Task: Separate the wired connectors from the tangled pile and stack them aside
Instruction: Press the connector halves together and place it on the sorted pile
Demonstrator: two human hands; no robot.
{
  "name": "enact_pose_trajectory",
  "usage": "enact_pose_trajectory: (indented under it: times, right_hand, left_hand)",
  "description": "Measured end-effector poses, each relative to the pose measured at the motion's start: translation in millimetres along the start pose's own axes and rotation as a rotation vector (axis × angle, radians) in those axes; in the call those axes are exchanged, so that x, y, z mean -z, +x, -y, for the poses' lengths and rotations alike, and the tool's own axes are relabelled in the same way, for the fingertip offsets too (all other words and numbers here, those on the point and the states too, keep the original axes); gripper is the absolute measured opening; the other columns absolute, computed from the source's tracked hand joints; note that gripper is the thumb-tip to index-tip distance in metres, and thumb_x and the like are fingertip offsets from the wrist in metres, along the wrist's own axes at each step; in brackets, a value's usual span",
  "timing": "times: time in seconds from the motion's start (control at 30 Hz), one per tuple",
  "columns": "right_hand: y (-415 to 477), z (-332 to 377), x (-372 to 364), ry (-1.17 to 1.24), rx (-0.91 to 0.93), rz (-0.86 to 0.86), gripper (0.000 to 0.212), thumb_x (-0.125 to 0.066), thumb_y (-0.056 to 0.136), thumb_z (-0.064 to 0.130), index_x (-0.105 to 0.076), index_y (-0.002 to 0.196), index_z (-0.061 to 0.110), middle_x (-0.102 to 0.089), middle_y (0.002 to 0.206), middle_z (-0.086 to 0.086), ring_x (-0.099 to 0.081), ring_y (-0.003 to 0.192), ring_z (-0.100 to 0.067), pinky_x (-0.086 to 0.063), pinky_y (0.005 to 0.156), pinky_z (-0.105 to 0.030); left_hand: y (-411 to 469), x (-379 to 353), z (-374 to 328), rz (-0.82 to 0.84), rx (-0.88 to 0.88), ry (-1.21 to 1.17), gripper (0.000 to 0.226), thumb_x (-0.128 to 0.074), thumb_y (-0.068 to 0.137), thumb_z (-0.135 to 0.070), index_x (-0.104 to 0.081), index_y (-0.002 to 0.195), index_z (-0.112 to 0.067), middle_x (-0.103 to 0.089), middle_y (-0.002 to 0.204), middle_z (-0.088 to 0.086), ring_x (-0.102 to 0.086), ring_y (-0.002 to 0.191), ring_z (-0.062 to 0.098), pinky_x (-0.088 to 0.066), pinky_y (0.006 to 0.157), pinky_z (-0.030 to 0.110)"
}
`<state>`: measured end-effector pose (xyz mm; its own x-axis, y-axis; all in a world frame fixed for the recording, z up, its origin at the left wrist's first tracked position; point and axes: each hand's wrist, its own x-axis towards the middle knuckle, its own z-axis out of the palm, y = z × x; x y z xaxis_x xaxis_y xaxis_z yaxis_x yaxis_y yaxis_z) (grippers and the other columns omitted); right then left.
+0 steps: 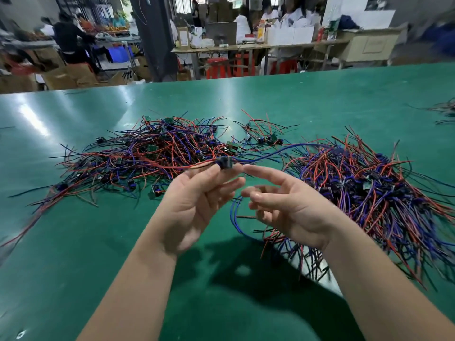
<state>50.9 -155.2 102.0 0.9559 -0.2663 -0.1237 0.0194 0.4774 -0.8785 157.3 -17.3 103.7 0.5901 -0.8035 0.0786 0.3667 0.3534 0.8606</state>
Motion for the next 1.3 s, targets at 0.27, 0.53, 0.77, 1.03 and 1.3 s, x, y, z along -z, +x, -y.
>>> enact_pose_trajectory:
  times: [0.27,0.53,0.77,1.03,1.3]
  right_hand:
    - [6,-6,-8,0.143,0.216,-0.157,0.014,-0.066,0.063,0.016,-0.078,0.072,0.015,-0.066,0.062,0.002,-0.056,0.05,-0.004,-0.048,0.053,-0.013]
    - [-2,2,7,-0.119,0.229,-0.03,0.012,-0.064,0.069,0.022,-0.075,0.068,0.018,-0.064,0.063,0.004,-0.056,0.055,-0.004,-0.049,0.054,-0.013]
    - [0,0,10,-0.511,0.264,-0.098,0.009,-0.071,0.067,0.02,-0.071,0.07,0.011,-0.066,0.062,0.002,-0.054,0.055,-0.006,-0.046,0.055,-0.016]
    - [-1,19,22,-0.04,0.368,-0.485,0.01,-0.073,0.06,0.016,-0.069,0.052,0.012,-0.061,0.051,0.002,-0.055,0.045,-0.006,-0.044,0.044,-0.015]
    - [3,19,28,0.177,0.537,-0.651,0.006,-0.064,0.088,0.011,-0.067,0.082,0.009,-0.064,0.068,-0.001,-0.059,0.054,-0.007,-0.049,0.055,-0.017]
  left_hand:
    - [-2,-13,21,-0.106,-0.136,0.358,0.016,-0.084,0.063,-0.021,-0.068,0.068,-0.024,-0.065,0.071,-0.009,-0.059,0.07,0.005,-0.045,0.066,0.016]
    - [-2,1,8,-0.019,0.112,0.376,0.014,-0.071,0.079,-0.026,-0.076,0.08,-0.013,-0.074,0.078,0.007,-0.067,0.06,0.013,-0.055,0.056,0.024]
    - [-6,-4,15,0.125,0.257,0.539,0.019,-0.08,0.059,-0.031,-0.076,0.068,-0.015,-0.072,0.07,0.008,-0.069,0.064,0.015,-0.054,0.057,0.023]
    - [-10,-4,12,0.307,0.407,0.616,0.007,-0.074,0.073,-0.024,-0.077,0.072,-0.017,-0.073,0.073,0.005,-0.068,0.064,0.012,-0.051,0.055,0.019]
    - [-8,2,6,0.177,0.378,0.558,0.014,-0.084,0.065,-0.025,-0.077,0.07,-0.014,-0.073,0.073,0.009,-0.069,0.062,0.014,-0.053,0.056,0.021]
